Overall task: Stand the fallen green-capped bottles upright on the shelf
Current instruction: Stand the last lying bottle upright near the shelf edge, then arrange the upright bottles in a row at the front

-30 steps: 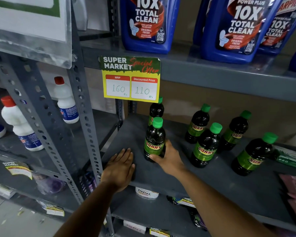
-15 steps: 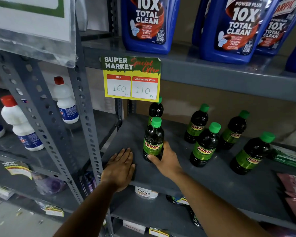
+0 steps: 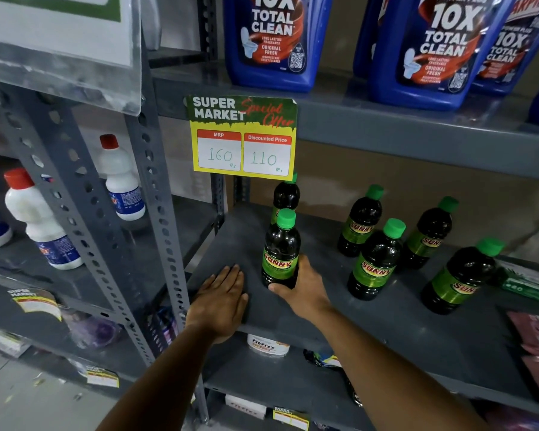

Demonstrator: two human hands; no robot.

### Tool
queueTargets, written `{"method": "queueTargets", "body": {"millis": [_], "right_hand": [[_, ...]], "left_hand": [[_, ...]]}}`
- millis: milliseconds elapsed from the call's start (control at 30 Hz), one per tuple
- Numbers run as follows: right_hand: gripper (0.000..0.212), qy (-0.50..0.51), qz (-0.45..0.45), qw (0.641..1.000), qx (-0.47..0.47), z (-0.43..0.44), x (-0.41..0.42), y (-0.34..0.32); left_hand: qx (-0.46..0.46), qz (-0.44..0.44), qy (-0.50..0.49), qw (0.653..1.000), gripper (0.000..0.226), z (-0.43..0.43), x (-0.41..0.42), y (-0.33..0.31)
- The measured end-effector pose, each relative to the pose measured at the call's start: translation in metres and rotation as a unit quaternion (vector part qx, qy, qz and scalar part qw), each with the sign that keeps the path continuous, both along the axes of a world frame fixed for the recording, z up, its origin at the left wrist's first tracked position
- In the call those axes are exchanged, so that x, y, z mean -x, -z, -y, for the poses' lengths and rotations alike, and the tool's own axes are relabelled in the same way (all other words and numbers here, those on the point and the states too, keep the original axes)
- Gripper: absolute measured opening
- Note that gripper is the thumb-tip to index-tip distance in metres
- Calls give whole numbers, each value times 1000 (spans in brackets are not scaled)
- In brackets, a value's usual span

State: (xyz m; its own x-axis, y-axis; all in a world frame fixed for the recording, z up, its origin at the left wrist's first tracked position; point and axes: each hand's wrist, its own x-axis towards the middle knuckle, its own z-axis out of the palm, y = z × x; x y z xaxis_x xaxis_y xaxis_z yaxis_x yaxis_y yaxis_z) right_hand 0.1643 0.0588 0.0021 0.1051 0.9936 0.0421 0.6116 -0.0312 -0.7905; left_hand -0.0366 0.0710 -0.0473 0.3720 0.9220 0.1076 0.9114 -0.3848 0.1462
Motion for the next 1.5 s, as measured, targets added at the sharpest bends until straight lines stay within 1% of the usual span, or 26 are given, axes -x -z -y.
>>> {"method": "queueTargets", "body": {"millis": [167, 500, 567, 600, 633, 667, 700, 733, 767, 800, 833, 900, 967, 1067, 1167, 1267, 1500], "right_hand": [[70, -22, 0, 1000, -2, 15, 3, 5], [80, -73, 6, 997, -16, 48, 16, 20], [89, -94, -27, 995, -19, 52, 13, 20], [94, -83, -50, 994, -45, 56, 10, 20], [97, -29, -58, 993, -96, 61, 5, 20], [95, 50, -56, 984, -162, 65, -2, 22], [92, 137, -47, 963, -226, 67, -11, 22], [90, 212, -40, 939, -269, 66, -26, 23], [90, 271, -28, 919, -285, 61, -42, 23], [92, 306, -14, 910, -280, 52, -60, 22], [92, 313, -17, 914, -257, 44, -77, 20], [82, 284, -58, 934, -210, 33, -103, 12], [73, 264, -60, 947, -171, 29, -114, 4], [80, 260, -50, 957, -118, 27, -121, 6], [84, 229, -70, 966, -92, 29, -121, 8], [83, 223, -72, 970, -60, 32, -116, 8], [75, 228, -71, 969, -58, 52, -101, 16]], "left_hand": [[2, -1, 4, 1000, 80, 1, 0, -2], [11, 6, 10, 1000, 80, 0, -1, -2], [8, 7, 12, 1000, 80, 0, 1, -1], [3, 7, 13, 1000, 79, 0, 2, 0], [-4, 8, 16, 1000, 79, -1, 2, 1], [-10, 7, 17, 1000, 77, -1, 2, 1], [-11, 4, 15, 1000, 77, -1, 2, 2], [-11, 1, 12, 1000, 76, -1, 1, 2], [-10, -3, 9, 1000, 77, -2, 1, 2], [-7, -6, 8, 1000, 78, -3, 0, 3], [-3, -11, 5, 1000, 79, -4, 0, 3], [5, -16, 4, 1000, 80, -6, -1, 4], [8, -17, 4, 1000, 80, -7, -1, 4], [8, -20, 4, 1000, 80, -5, -1, 4], [12, -19, 4, 1000, 80, -5, 0, 3], [10, -17, 5, 1000, 80, -4, 0, 3], [-6, -15, 3, 1000, 81, -3, -2, 2]]}}
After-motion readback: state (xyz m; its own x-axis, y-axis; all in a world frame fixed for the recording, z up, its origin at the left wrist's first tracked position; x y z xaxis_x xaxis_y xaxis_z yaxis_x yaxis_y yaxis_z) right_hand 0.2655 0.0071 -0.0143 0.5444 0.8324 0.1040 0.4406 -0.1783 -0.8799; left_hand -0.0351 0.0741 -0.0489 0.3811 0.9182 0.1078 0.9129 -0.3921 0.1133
